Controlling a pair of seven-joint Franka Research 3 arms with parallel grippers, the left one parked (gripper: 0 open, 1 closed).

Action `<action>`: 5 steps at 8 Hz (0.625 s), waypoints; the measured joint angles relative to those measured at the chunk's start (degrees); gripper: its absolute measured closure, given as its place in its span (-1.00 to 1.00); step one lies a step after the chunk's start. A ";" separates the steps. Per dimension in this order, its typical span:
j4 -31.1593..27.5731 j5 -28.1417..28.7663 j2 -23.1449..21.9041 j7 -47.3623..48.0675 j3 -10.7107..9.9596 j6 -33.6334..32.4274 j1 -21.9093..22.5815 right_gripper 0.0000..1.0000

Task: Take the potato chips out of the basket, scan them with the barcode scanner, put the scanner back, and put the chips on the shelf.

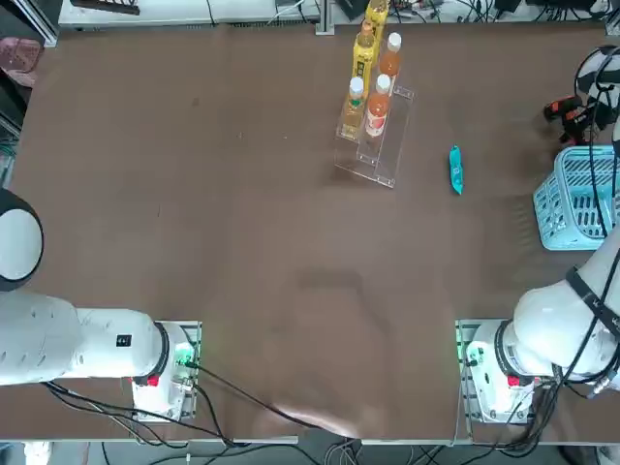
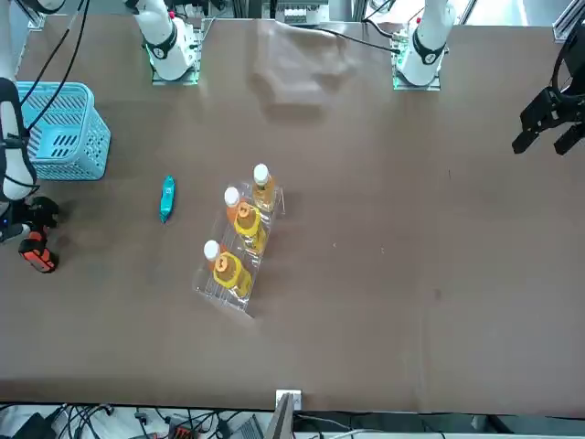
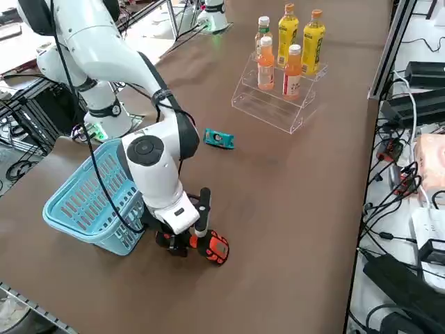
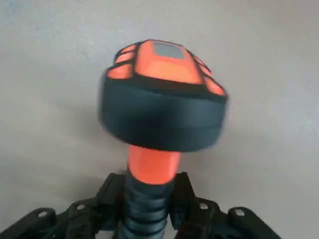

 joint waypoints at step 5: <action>0.30 0.00 -0.06 -0.25 0.42 -0.02 0.18 0.19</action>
